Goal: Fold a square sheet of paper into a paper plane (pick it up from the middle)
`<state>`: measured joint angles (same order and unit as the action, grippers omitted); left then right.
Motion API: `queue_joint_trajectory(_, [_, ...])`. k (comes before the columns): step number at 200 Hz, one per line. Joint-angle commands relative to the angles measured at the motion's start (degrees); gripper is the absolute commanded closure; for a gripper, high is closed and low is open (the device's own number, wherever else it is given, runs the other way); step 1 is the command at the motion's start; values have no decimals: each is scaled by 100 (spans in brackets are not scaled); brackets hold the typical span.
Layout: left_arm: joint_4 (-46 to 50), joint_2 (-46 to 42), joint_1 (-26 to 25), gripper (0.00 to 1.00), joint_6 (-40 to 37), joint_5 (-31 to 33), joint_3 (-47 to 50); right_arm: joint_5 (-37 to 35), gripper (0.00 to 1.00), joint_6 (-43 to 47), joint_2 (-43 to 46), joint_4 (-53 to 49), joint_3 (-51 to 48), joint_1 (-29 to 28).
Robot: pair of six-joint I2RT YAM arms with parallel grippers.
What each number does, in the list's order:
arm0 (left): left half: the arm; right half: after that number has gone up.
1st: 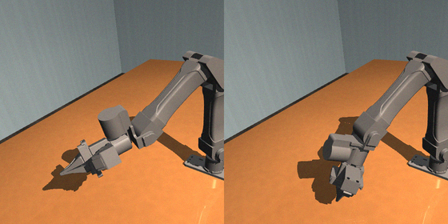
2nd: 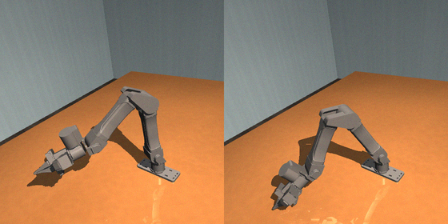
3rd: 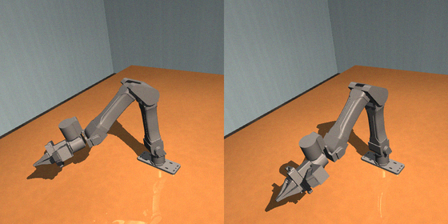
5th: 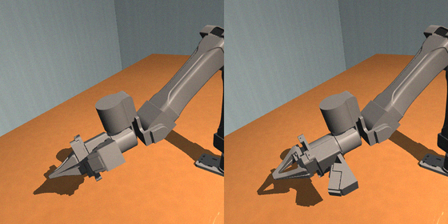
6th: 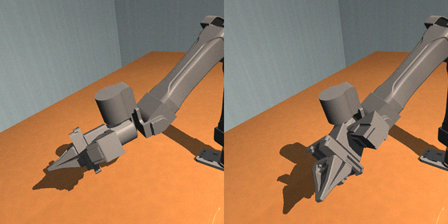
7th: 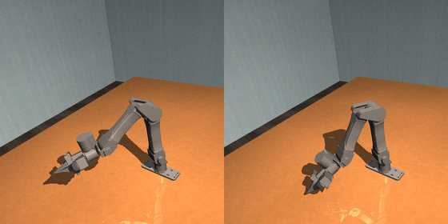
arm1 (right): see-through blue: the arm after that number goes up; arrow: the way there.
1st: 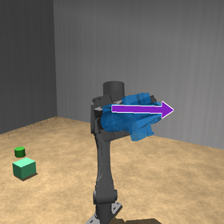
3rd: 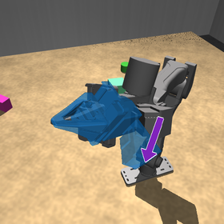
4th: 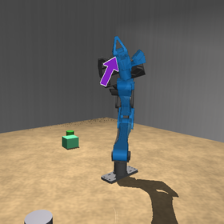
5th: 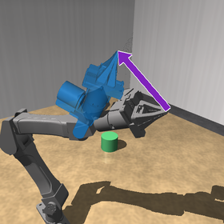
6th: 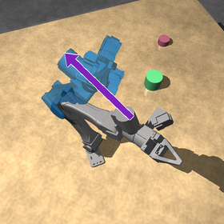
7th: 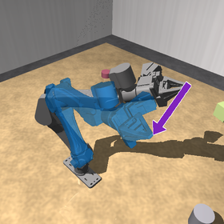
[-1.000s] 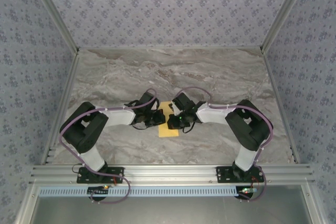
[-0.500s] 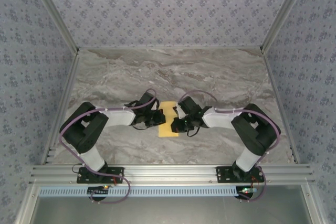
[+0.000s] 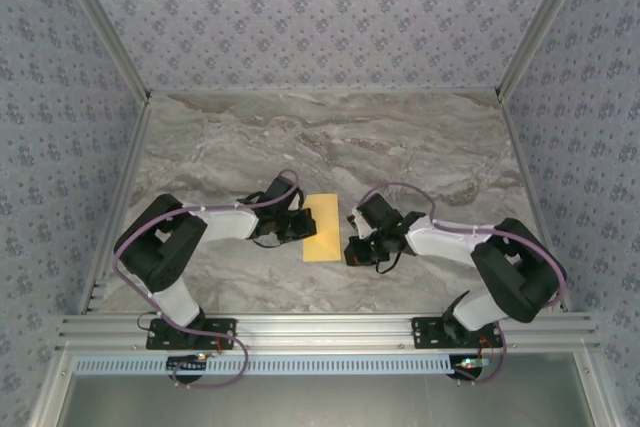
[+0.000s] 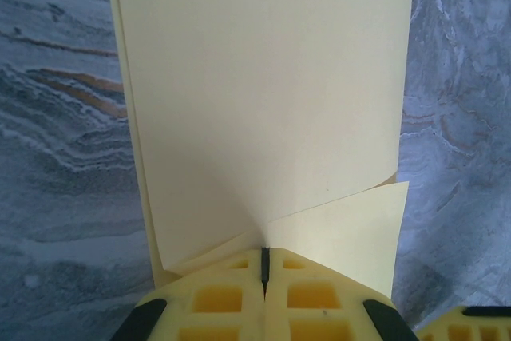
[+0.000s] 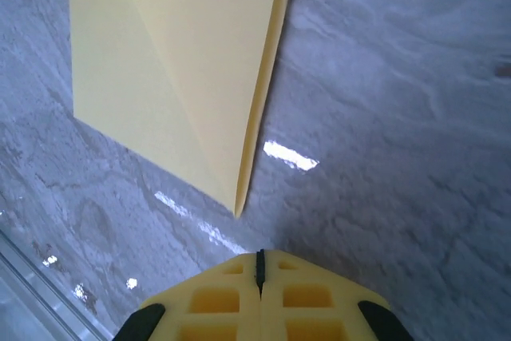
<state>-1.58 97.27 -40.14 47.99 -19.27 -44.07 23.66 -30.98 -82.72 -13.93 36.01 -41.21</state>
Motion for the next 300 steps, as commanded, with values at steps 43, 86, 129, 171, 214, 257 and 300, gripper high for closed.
queue_joint_trajectory(43, [858, -592, 47, 58, 64, 85, -688, -255, 76, -706, 226, 651, 518, 632])
queue_joint_trajectory(86, [1266, -1376, 280, 25, 377, 703, -386, 194, 63, -695, -553, 1195, 820, 787])
queue_joint_trajectory(129, [1026, -1790, 533, 6, 621, 476, 252, 742, 57, -557, -1092, 1392, 960, 790])
queue_joint_trajectory(171, [431, -1739, 551, 1, 827, -71, 546, 943, 70, -347, -1444, 1433, 1087, 785])
queue_joint_trajectory(214, [-482, -1471, 543, 6, 1124, -804, 782, 860, 94, -458, -1427, 1740, 896, 892])
queue_joint_trajectory(257, [-1105, -1114, 498, 33, 1256, -1234, 806, 823, 96, -466, -1306, 1895, 729, 1005])
queue_joint_trajectory(300, [-1436, -747, 428, 44, 1356, -1401, 768, 800, 95, -621, -1273, 1937, 656, 1019])
